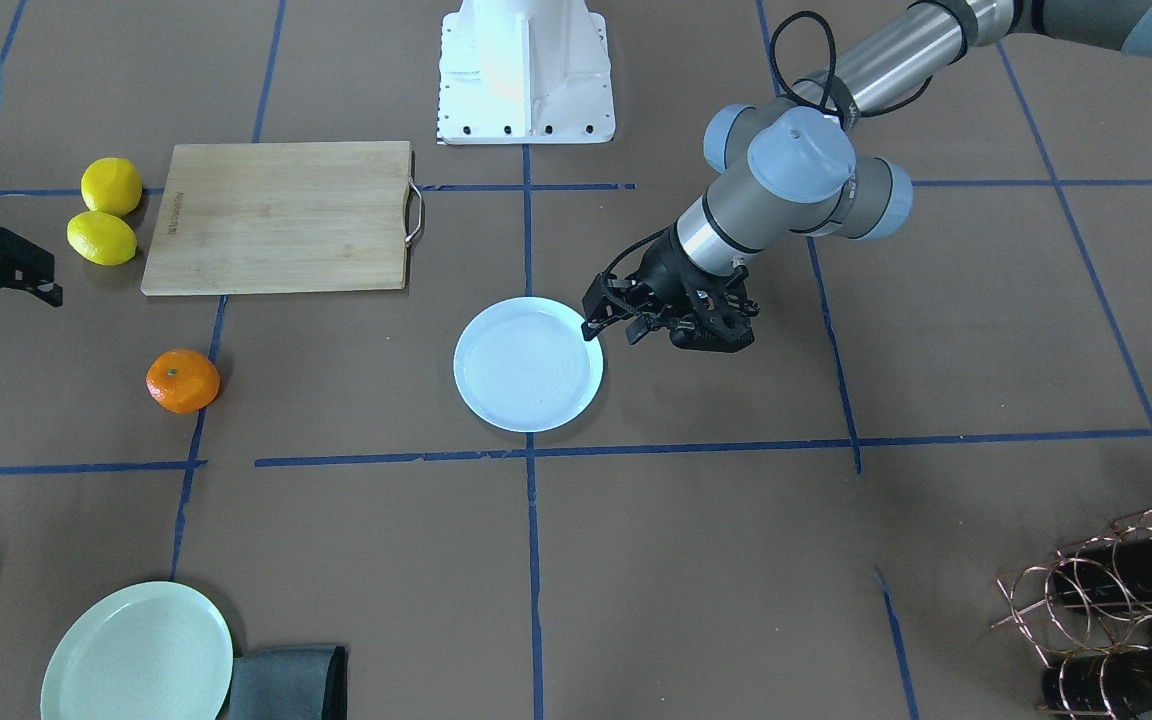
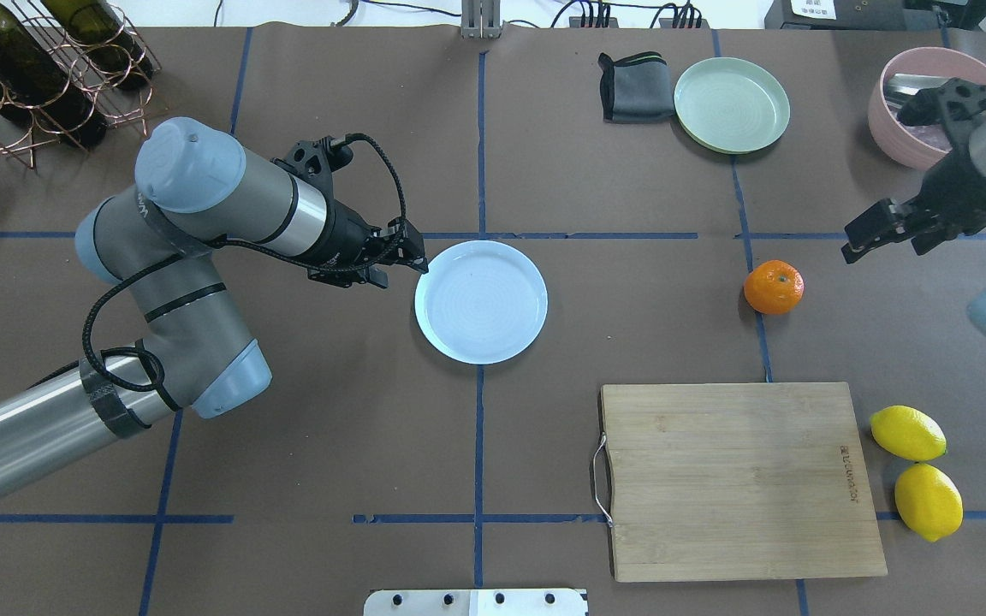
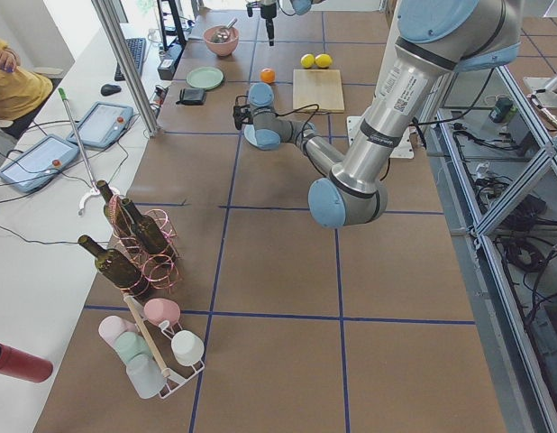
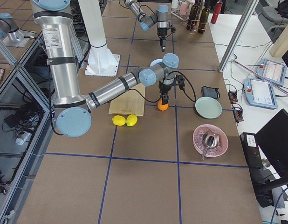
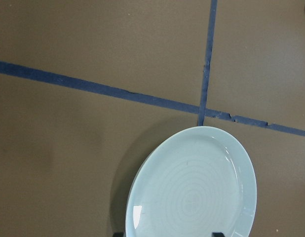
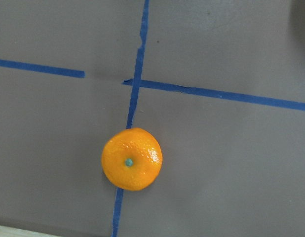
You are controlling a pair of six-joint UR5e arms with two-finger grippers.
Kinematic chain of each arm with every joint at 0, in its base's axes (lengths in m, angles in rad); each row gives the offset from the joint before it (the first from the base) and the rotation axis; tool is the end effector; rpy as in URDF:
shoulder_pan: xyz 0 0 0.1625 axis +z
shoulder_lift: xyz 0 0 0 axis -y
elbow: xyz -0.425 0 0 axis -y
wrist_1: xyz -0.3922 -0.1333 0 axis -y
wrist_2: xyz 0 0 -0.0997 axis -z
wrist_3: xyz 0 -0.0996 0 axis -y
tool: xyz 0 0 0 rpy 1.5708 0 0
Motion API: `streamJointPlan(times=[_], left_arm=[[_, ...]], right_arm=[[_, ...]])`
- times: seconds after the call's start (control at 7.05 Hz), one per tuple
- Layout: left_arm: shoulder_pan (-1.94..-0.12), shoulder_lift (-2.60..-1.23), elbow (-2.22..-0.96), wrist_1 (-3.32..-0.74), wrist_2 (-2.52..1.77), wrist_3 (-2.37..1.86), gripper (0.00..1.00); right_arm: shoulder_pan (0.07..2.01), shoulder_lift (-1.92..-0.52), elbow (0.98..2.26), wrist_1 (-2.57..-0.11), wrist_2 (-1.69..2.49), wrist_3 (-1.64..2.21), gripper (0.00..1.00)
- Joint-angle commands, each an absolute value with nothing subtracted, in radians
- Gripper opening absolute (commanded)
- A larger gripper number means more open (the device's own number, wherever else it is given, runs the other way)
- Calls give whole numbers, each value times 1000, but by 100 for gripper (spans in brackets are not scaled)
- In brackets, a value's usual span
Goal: Pick orange to plate
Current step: 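Lower the right gripper over the orange tangerine while the left gripper holds the plate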
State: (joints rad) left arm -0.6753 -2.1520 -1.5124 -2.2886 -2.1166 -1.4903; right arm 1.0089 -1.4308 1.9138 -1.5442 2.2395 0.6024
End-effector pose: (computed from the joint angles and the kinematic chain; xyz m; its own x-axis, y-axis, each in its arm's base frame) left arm 0.4844 -0.4925 0.2552 0.2644 -0.1237 -0.9565 0.1302 0.9872 -0.0917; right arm -0.2228 -0.4882 0.4208 0.6779 -0.1368 0.7223 0.0983 0.9906 0.0953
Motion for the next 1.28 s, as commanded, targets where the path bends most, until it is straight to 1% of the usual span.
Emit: streamJointPlan(times=[0.0, 0.14, 0.28, 0.57, 0.71, 0.99, 1.13], left_arm=[[-675, -2148, -1514, -2289, -2115, -1489, 67], [-675, -2148, -1513, -2289, -2115, -1488, 67], [-675, -2148, -1511, -2289, -2115, -1486, 67], [-675, -2148, -1511, -2290, -2115, -1486, 67], [-675, -2148, -1512, -2289, -2115, -1486, 68], [-673, -2148, -1512, -2290, -2115, -1486, 68], [-673, -2148, -1513, -2290, -2115, -1486, 68]], right_arm=[[888, -1430, 1893, -1436, 2096, 742, 97], [875, -1422, 1875, -1431, 2086, 809, 97], [873, -1419, 1849, -1370, 2082, 890, 98], [858, -1420, 1742, -1187, 2082, 972, 98], [851, -1419, 1712, -1155, 2082, 973, 98], [828, -1373, 1684, -1155, 2066, 985, 98], [822, -1377, 1675, -1155, 2015, 985, 98]])
